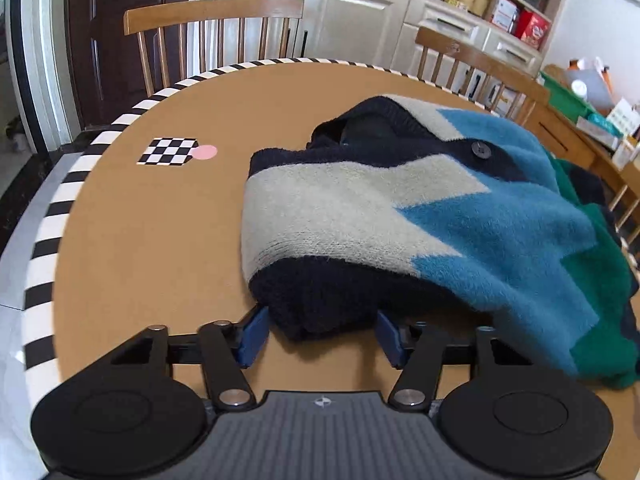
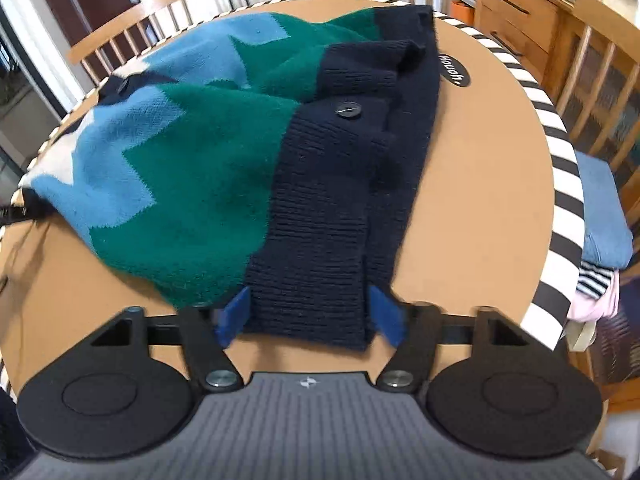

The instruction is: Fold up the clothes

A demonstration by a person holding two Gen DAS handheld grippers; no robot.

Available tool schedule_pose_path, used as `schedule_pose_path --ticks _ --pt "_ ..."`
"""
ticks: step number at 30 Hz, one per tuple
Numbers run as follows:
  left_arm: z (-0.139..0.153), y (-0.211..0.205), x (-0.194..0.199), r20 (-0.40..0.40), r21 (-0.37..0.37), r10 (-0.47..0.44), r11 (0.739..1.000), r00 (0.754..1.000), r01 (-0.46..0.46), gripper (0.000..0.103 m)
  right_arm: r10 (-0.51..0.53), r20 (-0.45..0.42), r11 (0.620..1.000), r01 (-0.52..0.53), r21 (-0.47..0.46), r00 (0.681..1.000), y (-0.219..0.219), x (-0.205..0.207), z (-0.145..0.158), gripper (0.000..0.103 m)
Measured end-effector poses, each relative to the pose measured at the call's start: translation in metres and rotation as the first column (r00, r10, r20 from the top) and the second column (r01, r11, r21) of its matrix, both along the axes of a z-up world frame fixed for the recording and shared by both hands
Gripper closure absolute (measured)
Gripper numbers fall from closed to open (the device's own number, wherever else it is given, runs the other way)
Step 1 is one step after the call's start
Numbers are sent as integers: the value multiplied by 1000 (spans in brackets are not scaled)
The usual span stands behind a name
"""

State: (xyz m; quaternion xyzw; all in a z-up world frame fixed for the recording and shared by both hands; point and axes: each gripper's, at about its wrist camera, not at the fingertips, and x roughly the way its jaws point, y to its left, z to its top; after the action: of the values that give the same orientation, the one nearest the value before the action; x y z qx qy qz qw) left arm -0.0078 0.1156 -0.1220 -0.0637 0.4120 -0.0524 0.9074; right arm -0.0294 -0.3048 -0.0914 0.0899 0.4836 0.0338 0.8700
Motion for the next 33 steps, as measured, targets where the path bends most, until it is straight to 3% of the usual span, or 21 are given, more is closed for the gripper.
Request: schedule_pose_path --ticks 1,4,8,12,20,23,25,30,32,33 --pt "2 -1 0 20 -1 1 1000 1000 -1 80 -1 -5 1000 1 -7 1000 3 0 -1 85" --pt "6 -3 1 54 7 28 1000 998 -28 95 -27 -14 999 28 34 1000 0 1 3 94" --pt "29 5 -4 140 4 78 997 987 -79 97 -103 73 987 93 132 992 -16 -8 37 96" --pt "84 21 -4 278 -43 92 996 956 -83 97 -185 234 957 121 263 954 -36 -13 100 97" --pt "213 30 40 455 -36 7 999 890 10 98 -201 465 924 9 383 863 -75 92 236 97" --pt "258 31 52 502 -16 -18 999 865 31 98 -277 470 891 40 453 838 -91 142 273 97" --pt "289 32 60 532 -3 -35 999 846 43 103 -271 542 894 0 448 796 -92 137 302 97" --pt "365 34 80 603 34 -79 997 794 73 101 -248 693 905 -94 416 677 -95 120 368 102" --pt "396 34 88 630 49 -96 995 771 84 100 -204 699 922 -105 372 685 -97 99 363 102" --pt "397 33 92 624 50 -101 995 775 89 98 -182 679 936 -87 341 711 -96 93 349 102"
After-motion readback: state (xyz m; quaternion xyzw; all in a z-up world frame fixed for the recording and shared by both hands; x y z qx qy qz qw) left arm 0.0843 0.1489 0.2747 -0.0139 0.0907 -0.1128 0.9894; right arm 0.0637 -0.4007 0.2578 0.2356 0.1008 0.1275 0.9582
